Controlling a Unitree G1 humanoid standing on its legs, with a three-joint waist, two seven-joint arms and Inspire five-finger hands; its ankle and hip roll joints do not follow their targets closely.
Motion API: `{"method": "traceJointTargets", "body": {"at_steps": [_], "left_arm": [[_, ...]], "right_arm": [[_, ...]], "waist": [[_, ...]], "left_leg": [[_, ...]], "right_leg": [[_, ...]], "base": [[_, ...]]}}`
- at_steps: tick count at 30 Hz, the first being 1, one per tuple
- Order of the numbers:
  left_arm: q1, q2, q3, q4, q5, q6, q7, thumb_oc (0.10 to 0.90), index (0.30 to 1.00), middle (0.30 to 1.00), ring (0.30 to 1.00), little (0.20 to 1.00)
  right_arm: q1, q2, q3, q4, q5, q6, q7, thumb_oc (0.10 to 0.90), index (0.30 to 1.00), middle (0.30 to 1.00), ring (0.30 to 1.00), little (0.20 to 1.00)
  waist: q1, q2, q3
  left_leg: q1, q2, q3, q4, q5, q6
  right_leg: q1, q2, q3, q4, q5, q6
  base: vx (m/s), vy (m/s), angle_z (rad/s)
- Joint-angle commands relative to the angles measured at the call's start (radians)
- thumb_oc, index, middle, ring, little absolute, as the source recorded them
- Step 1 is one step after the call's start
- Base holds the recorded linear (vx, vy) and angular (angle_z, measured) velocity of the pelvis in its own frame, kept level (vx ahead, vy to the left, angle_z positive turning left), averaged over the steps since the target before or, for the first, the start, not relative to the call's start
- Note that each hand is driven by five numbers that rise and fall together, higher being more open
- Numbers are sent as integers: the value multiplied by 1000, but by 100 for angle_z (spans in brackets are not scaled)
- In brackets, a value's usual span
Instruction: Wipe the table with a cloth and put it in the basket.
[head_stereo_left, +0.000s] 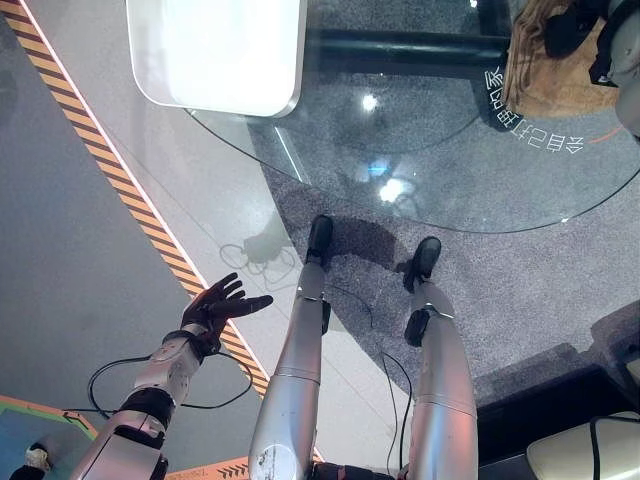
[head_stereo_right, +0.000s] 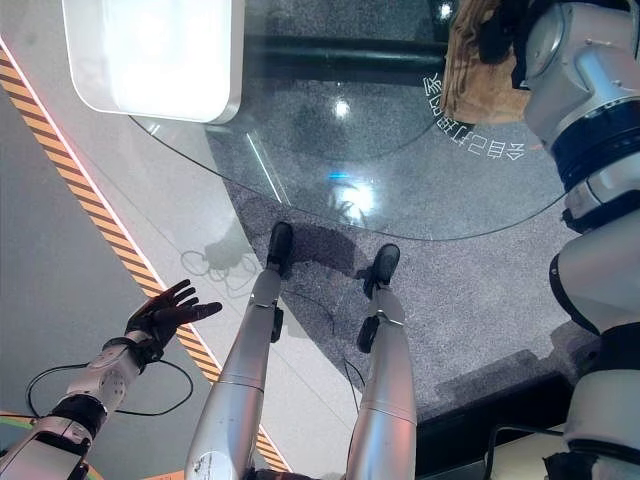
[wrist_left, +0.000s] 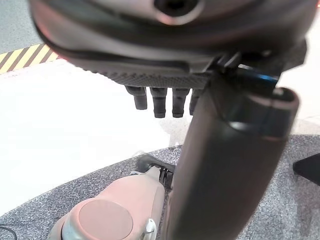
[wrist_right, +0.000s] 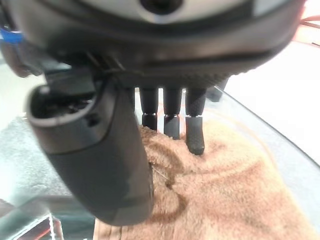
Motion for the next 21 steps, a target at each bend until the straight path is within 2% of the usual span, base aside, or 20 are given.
{"method": "traceJointTargets", "body": {"at_steps": [1,9,21], "left_arm": [[99,29,16,-10,18,-3,0,800,900,900,900,900],[92,10,5,-13,15,-10,-3,800,900,900,900,900],[76,-25,1,-2,26,-21,-7,800,900,900,900,900]], "right_arm": [[-45,39,44,-166,-35,-81,-63,100,300,300,300,200],[-29,99,19,-233,-63,-55,-95,100,300,300,300,200],[2,202,-34,-290,-56,-51,-152,100,300,300,300,200]], "waist": [[-2,41,-15],[6,50,-15],[26,56,-15]], "left_leg": [[23,-71,52,-39,-18,93],[34,-79,47,-63,-9,94],[52,-89,44,-86,-4,99]], "right_leg": [[74,47,-107,-67,-39,-9],[85,46,-102,-92,-31,-2],[107,37,-114,-121,-22,8]], "base": [[-24,35,1],[-19,41,-2],[-10,42,0]]}}
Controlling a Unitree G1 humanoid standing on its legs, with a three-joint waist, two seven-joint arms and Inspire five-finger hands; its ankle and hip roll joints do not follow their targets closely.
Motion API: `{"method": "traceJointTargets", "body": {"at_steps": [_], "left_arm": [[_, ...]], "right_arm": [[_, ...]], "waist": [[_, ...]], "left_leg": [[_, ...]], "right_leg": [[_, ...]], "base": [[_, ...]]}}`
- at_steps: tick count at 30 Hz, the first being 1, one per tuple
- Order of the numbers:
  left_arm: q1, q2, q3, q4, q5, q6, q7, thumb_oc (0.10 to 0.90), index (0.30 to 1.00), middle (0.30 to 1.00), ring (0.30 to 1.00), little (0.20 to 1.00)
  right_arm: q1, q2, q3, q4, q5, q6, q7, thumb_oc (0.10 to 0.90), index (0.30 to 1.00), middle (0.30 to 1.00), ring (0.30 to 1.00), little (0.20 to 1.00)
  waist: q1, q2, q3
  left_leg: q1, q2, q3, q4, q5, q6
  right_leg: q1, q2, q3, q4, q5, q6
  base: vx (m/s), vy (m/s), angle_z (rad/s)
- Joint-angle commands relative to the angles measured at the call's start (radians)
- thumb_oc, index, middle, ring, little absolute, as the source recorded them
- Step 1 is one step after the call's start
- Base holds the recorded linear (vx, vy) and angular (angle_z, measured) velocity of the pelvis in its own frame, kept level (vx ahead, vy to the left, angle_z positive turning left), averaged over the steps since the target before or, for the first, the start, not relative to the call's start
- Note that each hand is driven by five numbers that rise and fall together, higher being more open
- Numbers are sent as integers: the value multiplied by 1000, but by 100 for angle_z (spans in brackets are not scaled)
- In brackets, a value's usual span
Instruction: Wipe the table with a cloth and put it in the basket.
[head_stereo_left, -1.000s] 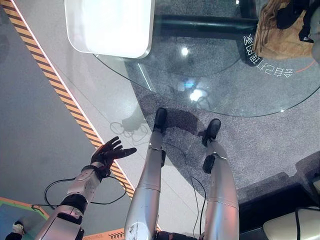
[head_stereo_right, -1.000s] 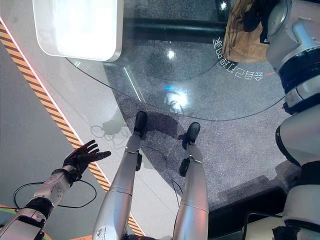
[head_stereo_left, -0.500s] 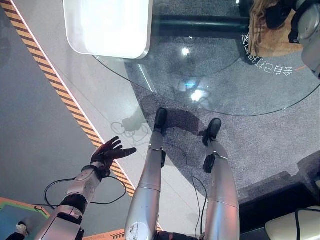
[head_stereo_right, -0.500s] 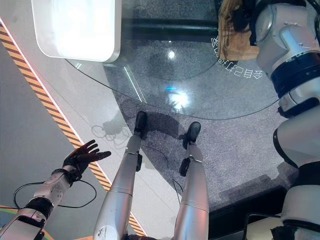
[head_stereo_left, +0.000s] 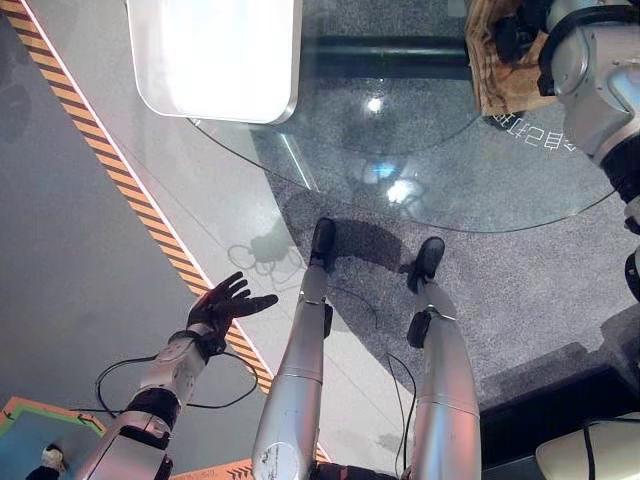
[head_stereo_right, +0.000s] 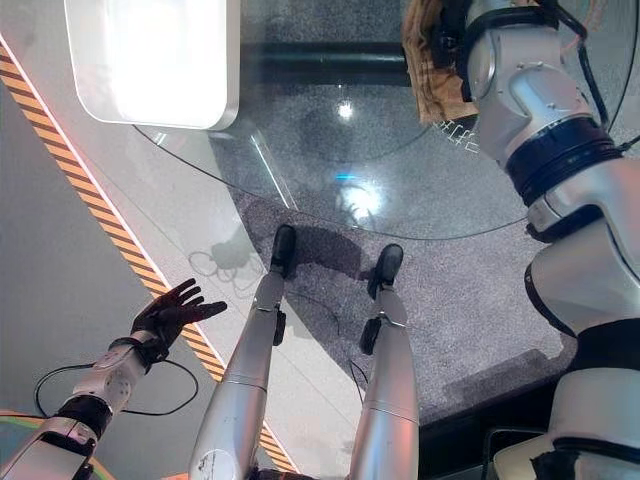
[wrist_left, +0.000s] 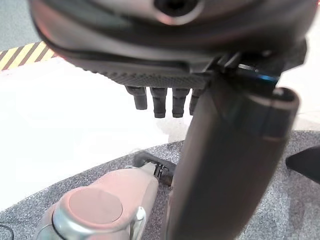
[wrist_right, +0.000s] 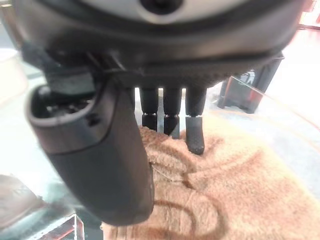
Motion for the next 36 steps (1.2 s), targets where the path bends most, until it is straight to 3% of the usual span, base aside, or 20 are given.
{"method": "traceJointTargets", "body": {"at_steps": [1,16,17,18,20,21,23,24,25,27,35,36], "left_arm": [[74,-3,1,5,29,-16,-2,800,900,900,900,900],[80,-21,4,7,49,-25,-4,800,900,900,900,900],[69,-19,9,6,51,-27,-4,800,900,900,900,900],[76,-21,5,7,53,-28,-5,800,900,900,900,900],[64,-19,11,4,55,-27,-5,800,900,900,900,900],[71,-22,8,10,59,-26,-7,800,900,900,900,900],[71,-23,8,11,59,-27,-7,800,900,900,900,900],[61,-21,12,10,59,-28,-7,800,900,900,900,900],[72,-26,8,11,62,-29,-6,800,900,900,900,900],[64,-27,13,9,66,-32,-5,800,900,900,900,900],[50,-19,19,21,67,-30,-14,800,900,900,900,900],[61,-19,15,23,67,-30,-16,800,900,900,900,900]], "right_arm": [[-31,146,-40,-183,8,-73,-87,100,300,300,300,200],[-2,227,-60,-278,-17,-59,-86,100,300,300,300,200],[-11,234,-65,-292,-24,-59,-85,100,300,300,300,200],[3,246,-67,-298,-25,-59,-85,100,300,300,300,200],[-7,249,-69,-306,-27,-57,-84,100,300,300,300,200],[11,264,-69,-314,-26,-55,-84,100,300,300,300,200],[17,276,-68,-326,-30,-51,-80,100,300,300,300,200],[4,273,-69,-327,-31,-50,-80,100,300,300,300,200],[24,283,-71,-341,-37,-51,-71,100,300,300,300,200],[17,286,-73,-360,-43,-54,-61,100,300,300,300,200],[27,315,-63,-386,-85,-23,-39,100,300,300,300,200],[42,318,-62,-383,-86,-20,-39,100,300,300,300,200]], "waist": [[27,27,-12],[51,25,-12],[54,25,-12],[55,24,-12],[57,25,-12],[57,22,-12],[59,23,-12],[59,24,-12],[60,24,-12],[62,25,-12],[66,23,-12],[66,21,-12]], "left_leg": [[20,-104,44,-39,-20,103],[27,-112,38,-53,-13,109],[-5,-112,36,-55,20,114],[25,-112,34,-55,-12,111],[-7,-113,33,-57,20,115],[25,-114,32,-58,-11,113],[25,-116,29,-59,-10,113],[-6,-116,29,-59,22,117],[26,-117,30,-61,-8,114],[-7,-118,29,-62,25,119],[-8,-120,23,-60,26,119],[23,-119,23,-59,-6,116]], "right_leg": [[83,27,-111,-87,-27,14],[101,17,-129,-106,-17,26],[78,16,-144,-119,19,20],[102,16,-133,-110,-13,29],[79,15,-147,-123,19,23],[104,17,-135,-115,-12,31],[105,17,-135,-116,-10,32],[82,16,-148,-127,23,25],[106,17,-134,-117,-9,33],[82,15,-150,-130,24,26],[86,14,-152,-133,27,30],[110,14,-140,-122,-5,38]], "base": [[-3,34,0],[-3,17,2],[5,-7,10],[5,-8,13],[3,-6,13],[5,0,9],[5,6,8],[5,9,9],[-57,33,9],[-25,17,5],[7,-6,0],[58,-46,2]]}}
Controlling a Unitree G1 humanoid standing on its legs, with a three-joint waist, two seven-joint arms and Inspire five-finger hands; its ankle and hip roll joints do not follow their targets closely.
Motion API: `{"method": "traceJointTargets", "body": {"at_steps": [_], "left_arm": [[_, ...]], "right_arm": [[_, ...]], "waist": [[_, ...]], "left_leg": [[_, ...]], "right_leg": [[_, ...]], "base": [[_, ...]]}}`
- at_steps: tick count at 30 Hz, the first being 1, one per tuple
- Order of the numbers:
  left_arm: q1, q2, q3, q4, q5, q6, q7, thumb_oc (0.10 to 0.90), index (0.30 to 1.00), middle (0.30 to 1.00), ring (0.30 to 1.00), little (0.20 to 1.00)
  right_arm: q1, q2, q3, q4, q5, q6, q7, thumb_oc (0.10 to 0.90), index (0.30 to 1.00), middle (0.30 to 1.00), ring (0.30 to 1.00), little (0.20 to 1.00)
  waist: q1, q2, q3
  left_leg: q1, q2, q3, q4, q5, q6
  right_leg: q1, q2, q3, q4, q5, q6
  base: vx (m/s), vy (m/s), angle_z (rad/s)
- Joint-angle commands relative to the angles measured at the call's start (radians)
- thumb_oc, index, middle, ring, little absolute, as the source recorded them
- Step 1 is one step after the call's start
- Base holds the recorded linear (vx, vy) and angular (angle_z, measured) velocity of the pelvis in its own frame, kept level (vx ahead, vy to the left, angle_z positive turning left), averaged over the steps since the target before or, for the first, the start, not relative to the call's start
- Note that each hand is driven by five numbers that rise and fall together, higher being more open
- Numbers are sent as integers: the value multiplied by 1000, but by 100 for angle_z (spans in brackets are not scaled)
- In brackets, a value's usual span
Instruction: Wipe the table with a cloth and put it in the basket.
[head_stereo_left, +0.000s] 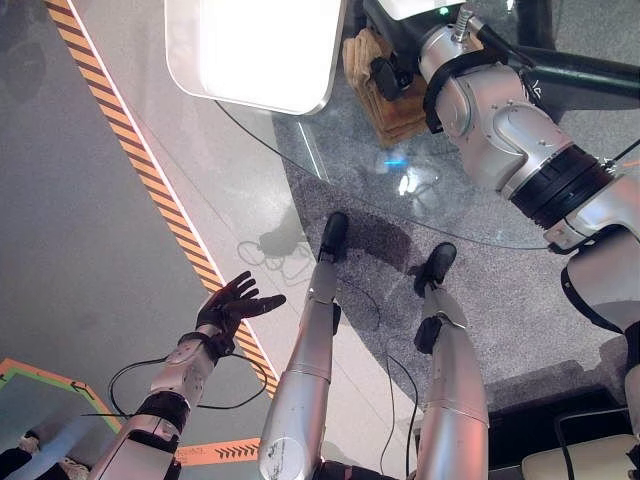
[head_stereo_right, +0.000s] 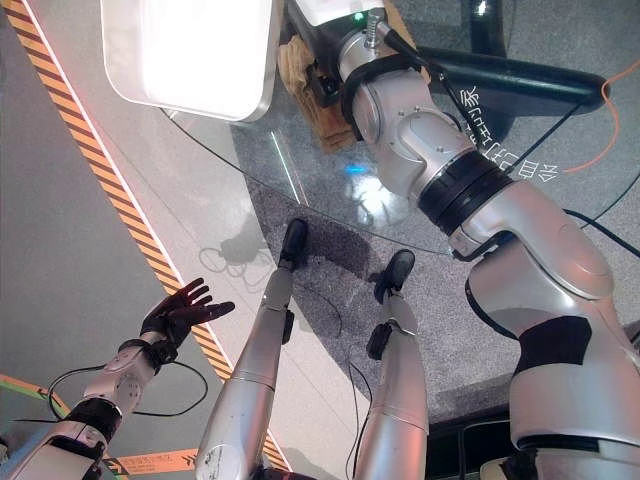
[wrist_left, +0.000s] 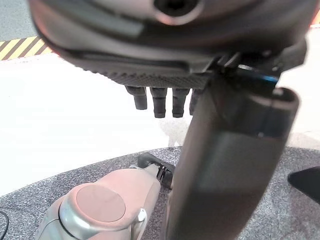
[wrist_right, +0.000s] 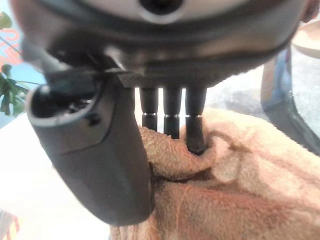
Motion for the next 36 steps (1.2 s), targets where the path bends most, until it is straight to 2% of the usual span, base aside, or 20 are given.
{"method": "traceJointTargets", "body": {"at_steps": [1,7,15,17,23,36], "left_arm": [[44,27,-18,49,24,-17,-15,800,900,900,900,900],[35,44,-18,54,20,-7,-20,800,900,900,900,900],[39,55,-26,51,5,-15,-12,800,900,900,900,900],[52,67,-27,36,-5,-14,-3,800,900,900,900,900],[76,93,-35,20,-38,-15,-7,800,900,900,900,900],[76,145,-26,26,-88,15,-29,800,900,900,900,900]], "right_arm": [[-35,135,-36,-146,-30,-42,-32,100,300,300,300,200],[-44,123,-17,-73,-29,-2,-75,100,300,300,300,200],[-79,58,12,122,-19,52,-184,100,300,300,300,200],[-113,0,36,231,-6,80,-242,100,300,300,300,200],[-172,-117,77,382,-24,125,-302,100,300,300,300,200],[-216,-255,132,498,-54,221,-327,100,300,300,300,200]], "waist": [[19,-10,-10],[20,-13,-10],[20,-16,-10],[20,-20,-10],[9,-24,-10],[-15,-32,-10]], "left_leg": [[25,-125,85,-6,-36,138],[25,-122,84,-4,-38,137],[19,-117,80,3,-46,134],[12,-114,77,7,-49,133],[4,-109,75,18,-55,136],[3,-100,81,25,-57,141]], "right_leg": [[79,23,-55,-94,14,41],[83,23,-59,-95,18,43],[82,17,-62,-96,22,48],[81,14,-65,-95,27,51],[74,15,-60,-88,29,51],[71,18,-50,-80,26,49]], "base": [[56,-49,3],[-2,-12,2],[0,0,0],[0,-8,2],[0,1,2],[-1,4,2]]}}
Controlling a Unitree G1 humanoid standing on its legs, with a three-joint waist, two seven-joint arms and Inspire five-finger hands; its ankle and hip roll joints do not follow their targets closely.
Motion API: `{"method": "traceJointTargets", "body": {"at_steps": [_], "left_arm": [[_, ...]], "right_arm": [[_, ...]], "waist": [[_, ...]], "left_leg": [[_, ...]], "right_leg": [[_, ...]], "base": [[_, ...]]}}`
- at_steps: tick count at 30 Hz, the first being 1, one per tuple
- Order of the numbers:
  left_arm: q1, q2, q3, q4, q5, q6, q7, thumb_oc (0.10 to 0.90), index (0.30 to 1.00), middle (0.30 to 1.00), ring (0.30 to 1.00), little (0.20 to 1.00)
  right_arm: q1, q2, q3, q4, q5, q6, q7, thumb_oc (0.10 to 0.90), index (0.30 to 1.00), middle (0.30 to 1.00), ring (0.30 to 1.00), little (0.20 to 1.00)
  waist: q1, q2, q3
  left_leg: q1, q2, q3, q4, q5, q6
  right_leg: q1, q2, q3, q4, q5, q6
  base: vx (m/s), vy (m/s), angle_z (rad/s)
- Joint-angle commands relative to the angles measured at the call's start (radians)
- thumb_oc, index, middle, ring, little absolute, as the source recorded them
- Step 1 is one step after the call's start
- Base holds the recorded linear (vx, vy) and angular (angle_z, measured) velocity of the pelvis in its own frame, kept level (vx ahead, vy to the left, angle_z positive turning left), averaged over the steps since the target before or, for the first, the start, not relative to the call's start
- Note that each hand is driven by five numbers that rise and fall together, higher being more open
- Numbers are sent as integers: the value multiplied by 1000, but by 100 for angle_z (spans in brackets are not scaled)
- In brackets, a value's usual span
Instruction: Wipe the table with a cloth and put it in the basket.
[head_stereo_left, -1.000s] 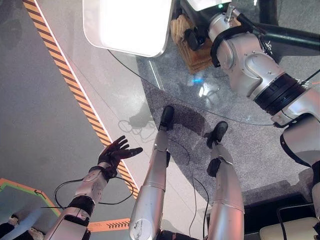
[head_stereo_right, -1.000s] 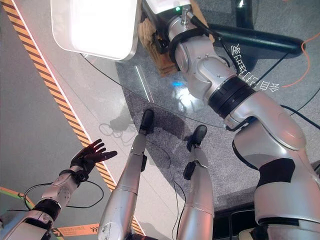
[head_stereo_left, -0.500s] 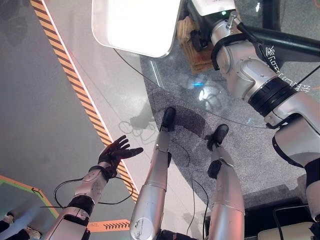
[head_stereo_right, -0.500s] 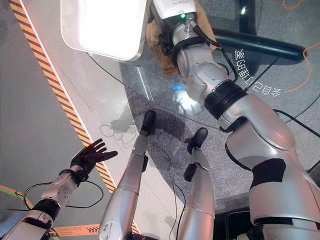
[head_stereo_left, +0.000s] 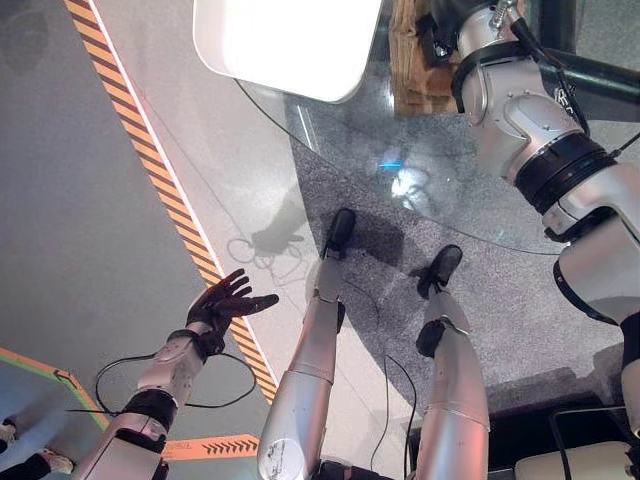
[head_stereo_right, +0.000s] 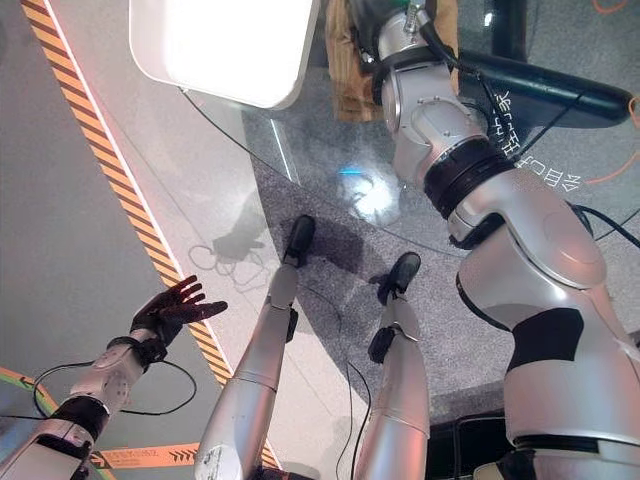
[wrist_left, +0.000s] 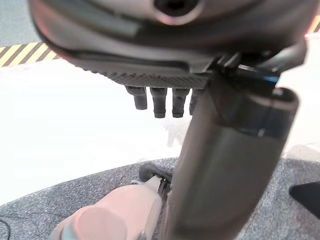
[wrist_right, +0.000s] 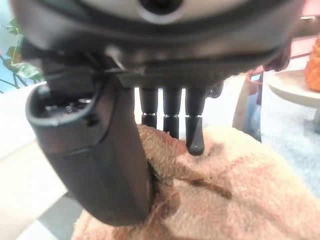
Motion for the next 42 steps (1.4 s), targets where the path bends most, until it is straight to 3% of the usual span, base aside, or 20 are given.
{"method": "traceJointTargets", "body": {"at_steps": [1,9,26,34,42], "left_arm": [[77,55,17,42,-43,16,-13,800,900,900,900,900],[63,87,29,62,-63,33,-30,800,900,900,900,900],[53,148,66,95,-69,62,-59,800,900,900,900,900],[39,149,58,106,-80,69,-64,800,900,900,900,900],[27,135,43,103,-85,62,-58,800,900,900,900,900]], "right_arm": [[-152,-283,73,192,-69,217,-72,100,300,300,300,200],[-161,-334,86,229,-70,280,-40,100,300,300,300,200],[-123,-443,48,281,2,328,-46,100,300,300,300,200],[-98,-467,18,276,53,290,-95,100,300,300,300,200],[-132,-422,33,224,78,207,-149,100,300,300,300,200]], "waist": [[-9,-5,-5],[-22,-13,-5],[-57,-40,-5],[-75,-37,-5],[-70,-30,-5]], "left_leg": [[39,-59,103,17,-78,119],[38,-51,109,14,-78,119],[32,-34,119,17,-89,122],[30,-33,124,24,-93,120],[27,-38,122,23,-92,119]], "right_leg": [[61,49,-34,-24,-20,9],[61,52,-29,-28,-19,7],[60,69,-10,-39,-14,4],[53,72,5,-43,-13,-1],[53,70,3,-48,-17,-4]], "base": [[0,0,0],[0,0,0],[1,-19,-5],[-1,-2,-6],[-2,3,-2]]}}
